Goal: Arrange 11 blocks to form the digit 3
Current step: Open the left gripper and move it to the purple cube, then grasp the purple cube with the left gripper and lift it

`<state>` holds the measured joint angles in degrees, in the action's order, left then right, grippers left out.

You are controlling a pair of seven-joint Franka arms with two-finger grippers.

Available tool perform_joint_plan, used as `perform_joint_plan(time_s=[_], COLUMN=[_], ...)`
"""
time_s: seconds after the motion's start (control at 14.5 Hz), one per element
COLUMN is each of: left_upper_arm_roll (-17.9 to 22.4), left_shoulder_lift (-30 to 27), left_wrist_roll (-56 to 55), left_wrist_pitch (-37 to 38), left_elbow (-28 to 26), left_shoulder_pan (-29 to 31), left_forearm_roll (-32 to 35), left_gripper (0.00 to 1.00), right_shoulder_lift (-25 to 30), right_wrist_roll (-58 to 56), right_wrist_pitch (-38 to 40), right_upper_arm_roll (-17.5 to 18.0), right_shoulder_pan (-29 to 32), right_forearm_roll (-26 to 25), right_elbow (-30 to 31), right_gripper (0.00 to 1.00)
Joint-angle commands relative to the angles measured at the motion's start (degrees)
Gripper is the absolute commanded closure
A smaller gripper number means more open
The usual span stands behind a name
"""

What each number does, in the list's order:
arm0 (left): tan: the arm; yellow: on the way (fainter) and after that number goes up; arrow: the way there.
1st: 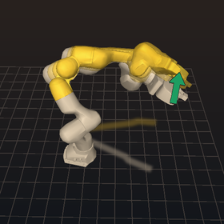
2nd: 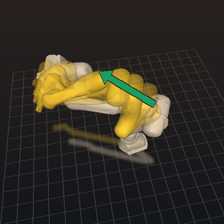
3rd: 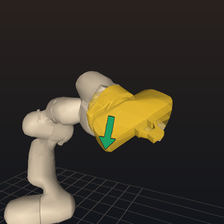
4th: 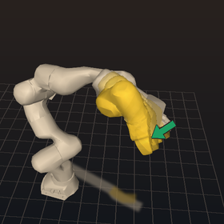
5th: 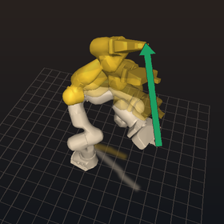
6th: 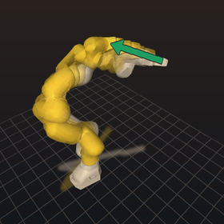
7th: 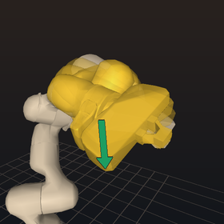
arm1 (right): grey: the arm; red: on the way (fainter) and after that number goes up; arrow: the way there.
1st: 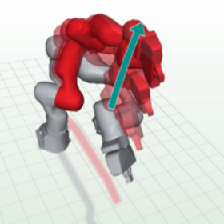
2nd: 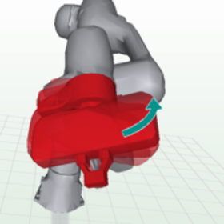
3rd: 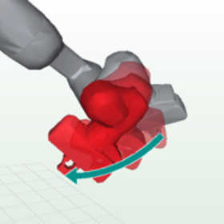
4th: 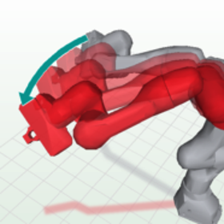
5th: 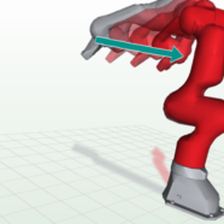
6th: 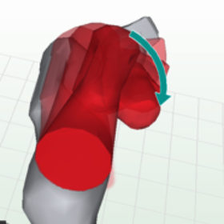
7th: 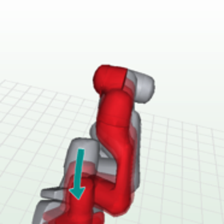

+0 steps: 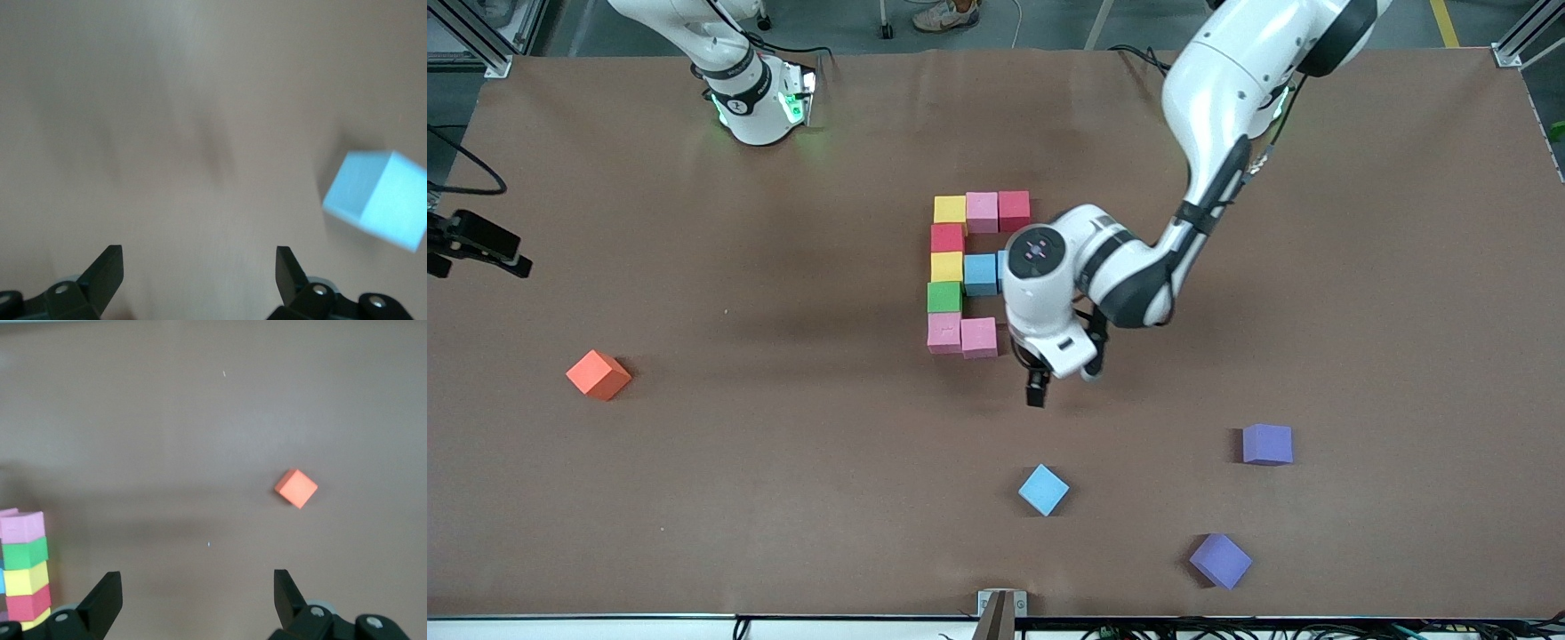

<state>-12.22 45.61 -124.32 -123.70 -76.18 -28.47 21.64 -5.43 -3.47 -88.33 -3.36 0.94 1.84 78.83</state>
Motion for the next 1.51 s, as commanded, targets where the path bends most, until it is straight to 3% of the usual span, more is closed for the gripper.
perform_joint_plan(time_s=[0.0,0.21,0.96,1.45], left_upper_arm_roll=[-0.5,-0.6,-0.5,-0.8], left_shoulder_lift=[-1.9,-2.2,-3.5,-5.0], left_wrist_roll=[10.2,27.6,75.4,97.0], left_wrist_pitch=[3.0,3.1,3.4,2.8], left_elbow=[-1.2,-1.2,-4.1,-8.0], left_shoulder_pan=[4.0,9.1,21.6,28.2], left_forearm_roll=[0.8,0.9,0.9,1.0], left_gripper=[0.0,0.0,0.0,0.0], right_shoulder_lift=[0.0,-1.3,-2.1,-1.8], right_wrist_roll=[-0.7,-0.8,-0.8,-0.7], right_wrist_pitch=[1.8,-0.5,-1.7,-2.4], right_upper_arm_roll=[-0.2,-0.6,-0.3,-0.5], right_shoulder_pan=[0.3,3.2,2.3,3.1], right_forearm_roll=[-0.3,-0.2,-0.5,-0.1], right_elbow=[-1.0,-1.1,-1.0,-1.4], right_gripper=[0.0,0.0,0.0,0.0])
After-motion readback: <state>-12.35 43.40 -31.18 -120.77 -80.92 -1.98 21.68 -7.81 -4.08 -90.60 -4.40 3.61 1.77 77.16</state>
